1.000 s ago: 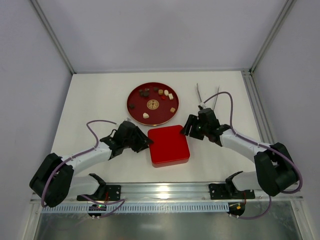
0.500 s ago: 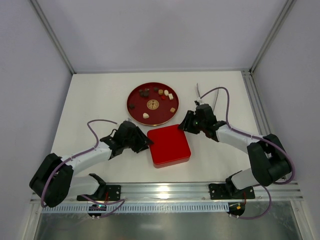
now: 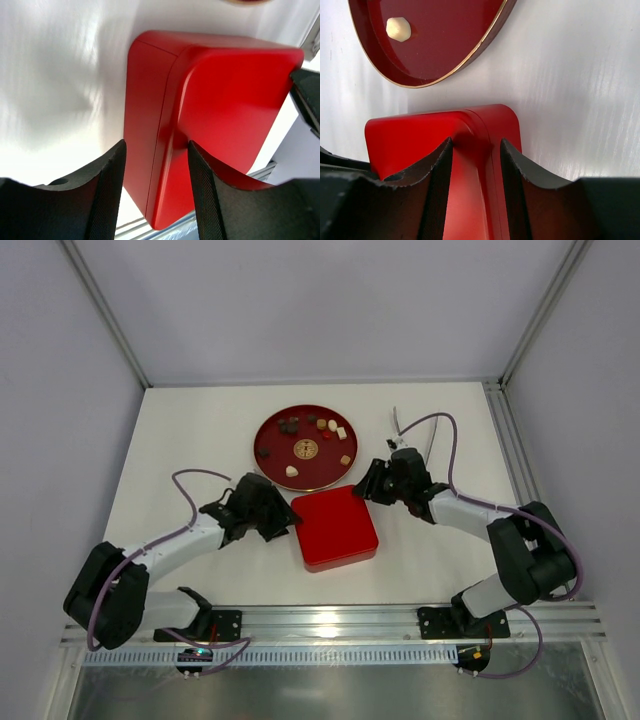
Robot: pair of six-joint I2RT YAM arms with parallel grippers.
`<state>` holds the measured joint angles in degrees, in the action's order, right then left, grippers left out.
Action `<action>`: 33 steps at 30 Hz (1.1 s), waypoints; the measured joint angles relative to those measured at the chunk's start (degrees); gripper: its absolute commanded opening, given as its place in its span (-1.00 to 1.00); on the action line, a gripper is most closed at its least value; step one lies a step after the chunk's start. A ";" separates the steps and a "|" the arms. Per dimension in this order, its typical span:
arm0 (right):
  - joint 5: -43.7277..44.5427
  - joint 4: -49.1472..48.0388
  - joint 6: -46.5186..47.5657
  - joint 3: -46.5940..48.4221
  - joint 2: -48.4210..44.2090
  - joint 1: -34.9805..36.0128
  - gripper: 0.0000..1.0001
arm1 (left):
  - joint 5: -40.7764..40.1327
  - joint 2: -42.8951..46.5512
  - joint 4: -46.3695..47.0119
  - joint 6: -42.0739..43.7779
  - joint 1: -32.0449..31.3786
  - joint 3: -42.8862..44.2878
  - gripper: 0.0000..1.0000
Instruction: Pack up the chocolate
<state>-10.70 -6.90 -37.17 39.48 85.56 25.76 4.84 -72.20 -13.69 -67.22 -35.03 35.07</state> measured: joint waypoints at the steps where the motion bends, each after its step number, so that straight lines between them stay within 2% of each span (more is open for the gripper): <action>1: -0.02 -0.15 0.00 0.15 0.24 0.00 -0.15 | 0.04 -0.42 0.09 0.35 0.79 0.33 0.02; 9: -0.02 -0.17 0.04 1.07 1.18 0.00 -0.15 | 2.01 -4.83 1.86 3.19 5.86 3.39 -0.06; 18: 0.33 -0.24 0.02 1.25 1.38 -0.13 -0.15 | 4.52 -9.60 7.34 3.17 6.54 4.48 -0.26; 19: 0.55 -0.31 0.04 1.25 1.38 -0.17 -0.16 | 4.85 -9.99 8.44 3.15 6.62 4.17 -0.34; 26: 1.92 -1.53 -0.17 0.74 1.29 -0.17 -0.22 | 6.38 -10.99 15.41 1.84 7.08 1.27 -0.42; 33: 5.55 -4.28 -1.53 -1.57 -0.26 1.20 -0.23 | 6.91 -11.32 16.31 1.92 7.30 1.20 -0.51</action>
<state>-5.15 -11.18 -38.70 37.91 85.30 26.96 11.75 -83.53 2.61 -65.30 -27.73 36.27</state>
